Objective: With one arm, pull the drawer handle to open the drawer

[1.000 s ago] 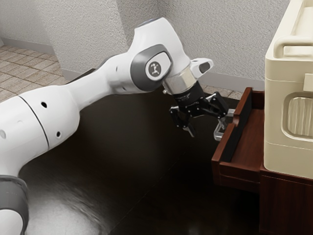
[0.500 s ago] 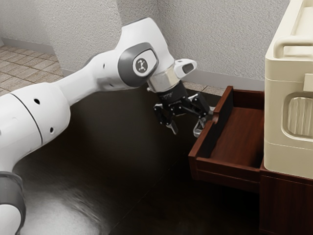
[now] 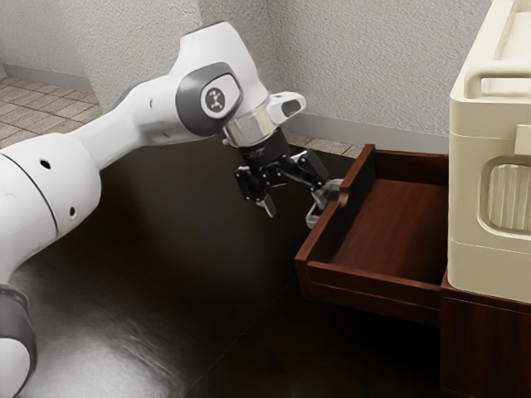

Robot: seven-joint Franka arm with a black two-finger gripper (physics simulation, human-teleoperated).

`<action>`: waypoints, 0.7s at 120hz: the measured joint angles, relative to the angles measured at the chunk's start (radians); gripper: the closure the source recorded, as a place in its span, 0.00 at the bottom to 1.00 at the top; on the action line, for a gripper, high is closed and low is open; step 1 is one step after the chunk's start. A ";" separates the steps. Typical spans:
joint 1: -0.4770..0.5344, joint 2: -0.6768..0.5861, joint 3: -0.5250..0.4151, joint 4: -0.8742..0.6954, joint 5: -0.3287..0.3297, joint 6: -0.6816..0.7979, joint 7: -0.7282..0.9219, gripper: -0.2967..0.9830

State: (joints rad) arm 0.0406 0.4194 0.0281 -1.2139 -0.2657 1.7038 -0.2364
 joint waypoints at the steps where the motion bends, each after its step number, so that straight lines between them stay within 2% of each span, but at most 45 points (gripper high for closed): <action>1: 0.000 0.000 0.002 0.000 -0.001 -0.001 0.001 0.23; 30: 0.004 -0.019 0.049 0.021 -0.080 -0.021 0.042 0.23; 40: 0.004 -0.084 0.050 0.025 -0.092 -0.038 0.034 0.23; 55: -0.028 -0.223 0.048 0.025 0.027 -0.082 -0.001 0.23; 71: -0.047 -0.258 0.042 0.024 0.103 -0.119 -0.031 0.23; 84: -0.116 -0.285 0.043 0.049 0.182 -0.170 -0.050 0.23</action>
State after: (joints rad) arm -0.0752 0.1348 0.0716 -1.1652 -0.0840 1.5342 -0.2864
